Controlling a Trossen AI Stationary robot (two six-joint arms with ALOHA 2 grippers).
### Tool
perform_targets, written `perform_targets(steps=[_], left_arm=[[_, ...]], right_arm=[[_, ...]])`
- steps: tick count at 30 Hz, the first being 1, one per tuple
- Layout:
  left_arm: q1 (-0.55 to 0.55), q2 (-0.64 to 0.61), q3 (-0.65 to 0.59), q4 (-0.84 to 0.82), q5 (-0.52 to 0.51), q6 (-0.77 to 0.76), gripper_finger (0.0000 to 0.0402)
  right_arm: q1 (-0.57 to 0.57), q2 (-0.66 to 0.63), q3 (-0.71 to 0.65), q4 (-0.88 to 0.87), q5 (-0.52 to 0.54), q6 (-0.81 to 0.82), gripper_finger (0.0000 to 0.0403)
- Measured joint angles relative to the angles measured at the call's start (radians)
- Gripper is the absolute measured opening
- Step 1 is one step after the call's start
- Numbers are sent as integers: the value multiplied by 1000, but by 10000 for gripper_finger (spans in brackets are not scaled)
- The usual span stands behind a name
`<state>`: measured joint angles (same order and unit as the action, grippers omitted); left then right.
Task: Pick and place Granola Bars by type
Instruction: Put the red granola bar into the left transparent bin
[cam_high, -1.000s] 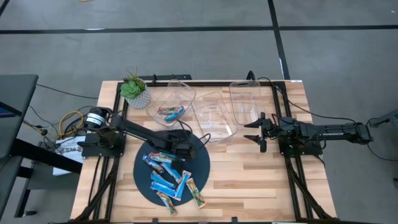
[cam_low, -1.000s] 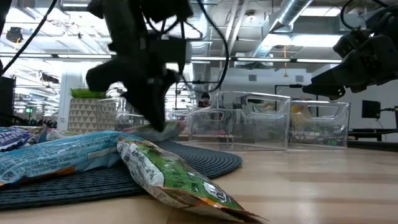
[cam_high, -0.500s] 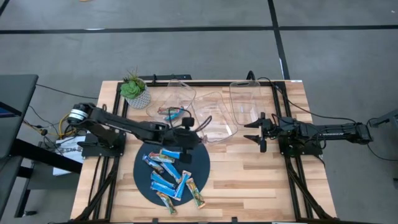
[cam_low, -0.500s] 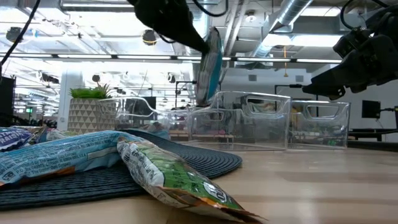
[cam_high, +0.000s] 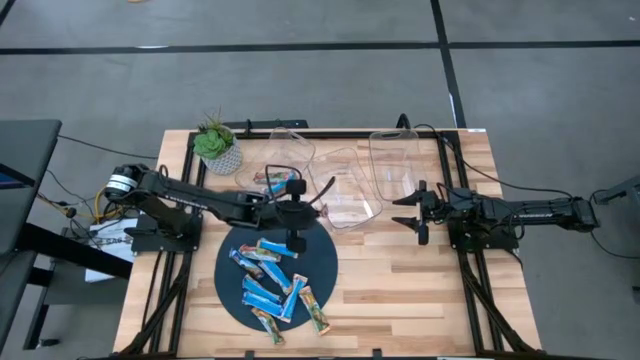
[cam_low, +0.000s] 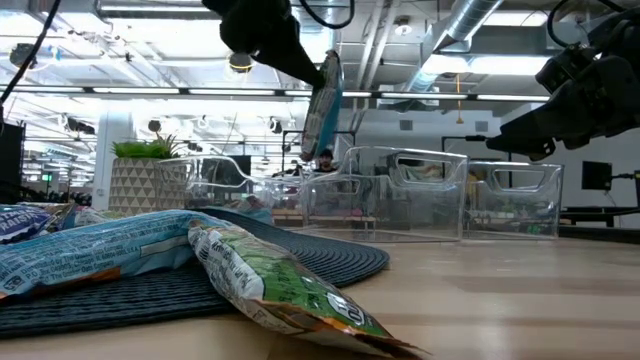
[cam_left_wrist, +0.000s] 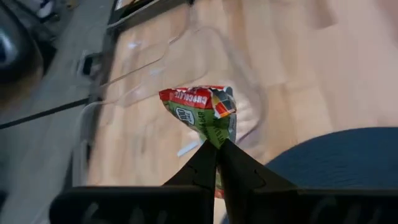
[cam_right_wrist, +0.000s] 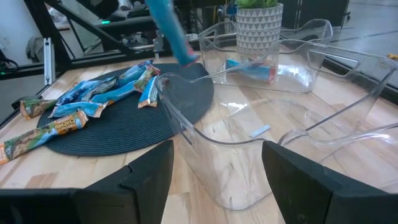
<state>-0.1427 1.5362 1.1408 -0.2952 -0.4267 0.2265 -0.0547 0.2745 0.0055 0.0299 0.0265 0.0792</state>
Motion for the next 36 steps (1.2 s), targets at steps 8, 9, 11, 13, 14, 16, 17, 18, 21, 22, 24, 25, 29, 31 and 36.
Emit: perform_targets(steps=[8, 9, 11, 13, 14, 16, 17, 18, 21, 22, 24, 25, 29, 31, 36], left_arm=[[99, -65, 0, -152, -144, -4, 6], [116, -75, 0, -176, -166, -6, 6], [152, -91, 0, -226, -208, -20, 6], [191, -101, 0, -278, -233, -30, 6], [212, -105, 0, -307, -237, -36, 6], [252, -106, 0, -351, -233, -50, 6], [271, -105, 0, -376, -224, -56, 6], [290, -105, 0, -398, -208, -63, 6], [325, -99, 0, -426, -147, -78, 6], [333, -96, 0, -435, -130, -80, 6], [344, -96, 0, -444, -101, -81, 6], [348, -96, 0, -447, -90, -81, 6], [362, -96, 0, -495, -32, -97, 6], [366, -95, 0, -521, 7, -105, 6], [365, -94, 0, -571, 96, -118, 6]], right_arm=[[0, 0, 0, 0, 0, 0, 240], [0, 0, 0, 0, 0, 0, 240], [0, 0, 0, 0, 0, 0, 240], [0, 0, 0, 0, 0, 0, 240], [0, 0, 0, 0, 0, 0, 240], [0, 0, 0, 0, 0, 0, 240], [0, 0, 0, 0, 0, 0, 240], [0, 0, 0, 0, 0, 0, 240], [0, 0, 0, 0, 0, 0, 240], [0, 0, 0, 0, 0, 0, 240], [0, 0, 0, 0, 0, 0, 240], [0, 0, 0, 0, 0, 0, 240], [0, 0, 0, 0, 0, 0, 240], [0, 0, 0, 0, 0, 0, 240], [0, 0, 0, 0, 0, 0, 240]])
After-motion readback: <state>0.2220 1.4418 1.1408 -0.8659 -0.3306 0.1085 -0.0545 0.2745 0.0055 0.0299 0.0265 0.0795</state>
